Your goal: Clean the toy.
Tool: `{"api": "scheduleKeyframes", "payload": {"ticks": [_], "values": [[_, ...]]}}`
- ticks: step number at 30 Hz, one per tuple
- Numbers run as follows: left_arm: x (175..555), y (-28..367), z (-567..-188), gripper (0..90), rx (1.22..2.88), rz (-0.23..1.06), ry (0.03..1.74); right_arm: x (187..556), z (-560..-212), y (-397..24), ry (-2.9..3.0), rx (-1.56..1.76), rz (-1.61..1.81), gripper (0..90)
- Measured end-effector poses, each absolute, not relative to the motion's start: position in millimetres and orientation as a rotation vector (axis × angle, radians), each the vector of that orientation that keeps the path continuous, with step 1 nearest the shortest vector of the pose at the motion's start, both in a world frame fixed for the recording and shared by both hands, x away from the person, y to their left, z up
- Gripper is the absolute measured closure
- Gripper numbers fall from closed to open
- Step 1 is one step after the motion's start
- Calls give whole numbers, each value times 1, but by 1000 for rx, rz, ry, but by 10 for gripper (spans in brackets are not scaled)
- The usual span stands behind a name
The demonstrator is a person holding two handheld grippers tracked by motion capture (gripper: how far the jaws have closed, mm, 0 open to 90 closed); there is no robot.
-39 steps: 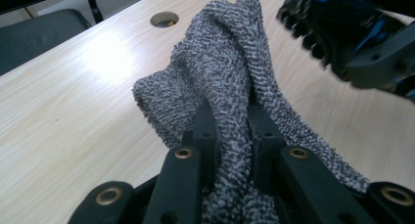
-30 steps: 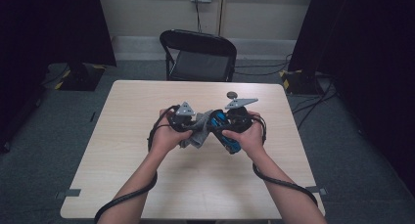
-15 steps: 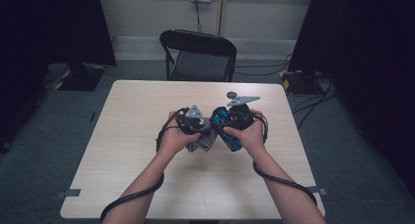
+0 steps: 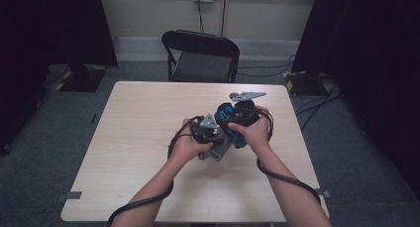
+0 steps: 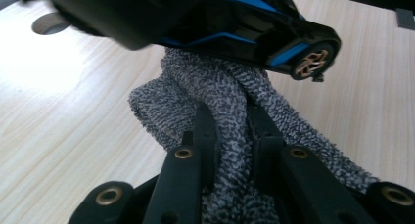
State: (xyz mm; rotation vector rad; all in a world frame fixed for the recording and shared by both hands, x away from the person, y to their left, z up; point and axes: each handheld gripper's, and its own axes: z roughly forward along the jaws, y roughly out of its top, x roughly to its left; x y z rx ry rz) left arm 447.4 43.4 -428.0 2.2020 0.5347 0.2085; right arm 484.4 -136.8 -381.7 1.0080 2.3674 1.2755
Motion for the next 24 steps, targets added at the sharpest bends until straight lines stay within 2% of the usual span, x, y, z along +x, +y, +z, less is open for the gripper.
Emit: {"api": "scheduleKeyframes", "payload": {"ticks": [24], "values": [[436, 32, -436, 774, 2212, 171, 494, 485, -371, -138, 2337, 1035, 1285, 258]]}}
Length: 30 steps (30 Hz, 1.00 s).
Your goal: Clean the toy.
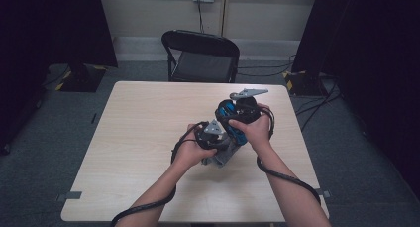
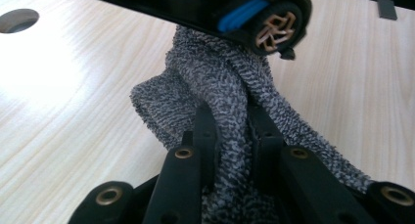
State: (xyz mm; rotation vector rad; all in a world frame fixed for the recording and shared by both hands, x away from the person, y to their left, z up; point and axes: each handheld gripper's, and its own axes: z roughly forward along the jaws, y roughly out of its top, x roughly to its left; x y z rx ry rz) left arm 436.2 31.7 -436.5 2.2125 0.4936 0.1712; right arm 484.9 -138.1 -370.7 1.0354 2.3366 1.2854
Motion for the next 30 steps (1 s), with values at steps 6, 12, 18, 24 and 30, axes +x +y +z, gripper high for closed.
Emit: {"api": "scheduleKeyframes", "payload": {"ticks": [6, 12, 18, 24, 30], "values": [[434, 30, -439, 774, 2229, 166, 478, 485, -367, -140, 2326, 1043, 1297, 258], [433, 39, -443, 774, 2253, 176, 481, 485, -361, -148, 2316, 1051, 1336, 258], [434, 61, -437, 774, 2244, 222, 517, 484, -361, -163, 2306, 1066, 1310, 257], [436, 82, -431, 773, 2244, 262, 554, 483, -368, -179, 2297, 1095, 1276, 257], [437, 100, -432, 773, 2244, 286, 596, 480, -377, -194, 2300, 1117, 1251, 257]]}}
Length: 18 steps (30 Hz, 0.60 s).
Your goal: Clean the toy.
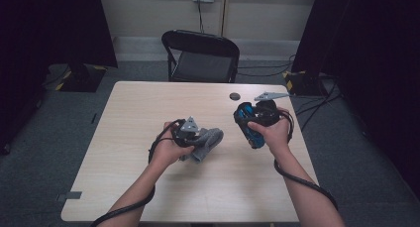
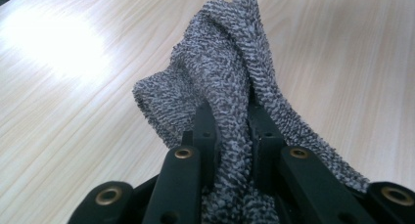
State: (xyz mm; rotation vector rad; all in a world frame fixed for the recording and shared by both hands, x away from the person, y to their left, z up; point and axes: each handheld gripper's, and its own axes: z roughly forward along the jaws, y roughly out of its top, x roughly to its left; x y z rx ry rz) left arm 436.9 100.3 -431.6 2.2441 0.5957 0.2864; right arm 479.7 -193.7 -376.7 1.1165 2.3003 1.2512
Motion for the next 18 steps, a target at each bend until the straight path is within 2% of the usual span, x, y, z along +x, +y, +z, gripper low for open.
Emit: {"api": "scheduleKeyframes", "payload": {"ticks": [18], "values": [[439, 127, -431, 773, 2224, 326, 662, 472, -399, -216, 2306, 1152, 1193, 257]]}}
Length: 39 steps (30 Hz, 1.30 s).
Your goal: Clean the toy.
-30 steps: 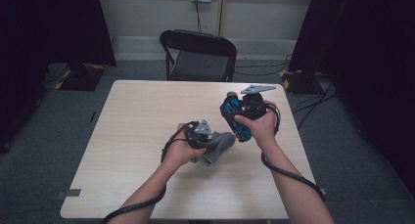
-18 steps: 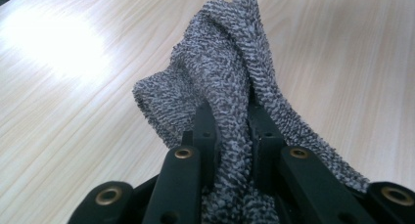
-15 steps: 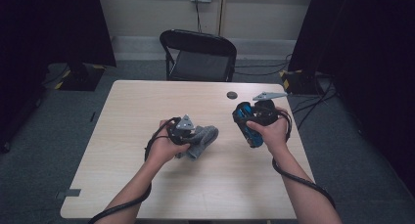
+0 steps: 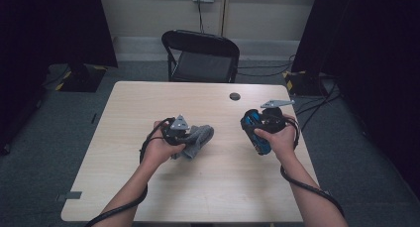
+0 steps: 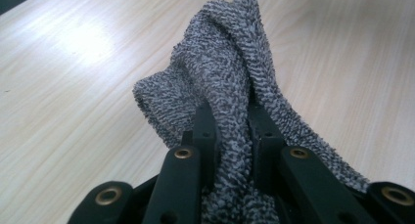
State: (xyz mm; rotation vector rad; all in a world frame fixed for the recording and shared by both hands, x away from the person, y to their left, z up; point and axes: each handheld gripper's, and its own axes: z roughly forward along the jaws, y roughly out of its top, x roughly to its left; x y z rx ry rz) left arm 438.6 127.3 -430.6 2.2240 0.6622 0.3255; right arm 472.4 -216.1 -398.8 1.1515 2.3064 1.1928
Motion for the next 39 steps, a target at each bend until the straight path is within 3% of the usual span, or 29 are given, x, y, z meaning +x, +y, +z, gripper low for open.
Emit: {"api": "scheduleKeyframes", "payload": {"ticks": [19, 39], "values": [[452, 176, -446, 772, 2223, 368, 810, 478, -446, -251, 2323, 1299, 1034, 257], [466, 188, -475, 747, 2224, 379, 875, 500, -490, -242, 2369, 1325, 910, 254]]}}
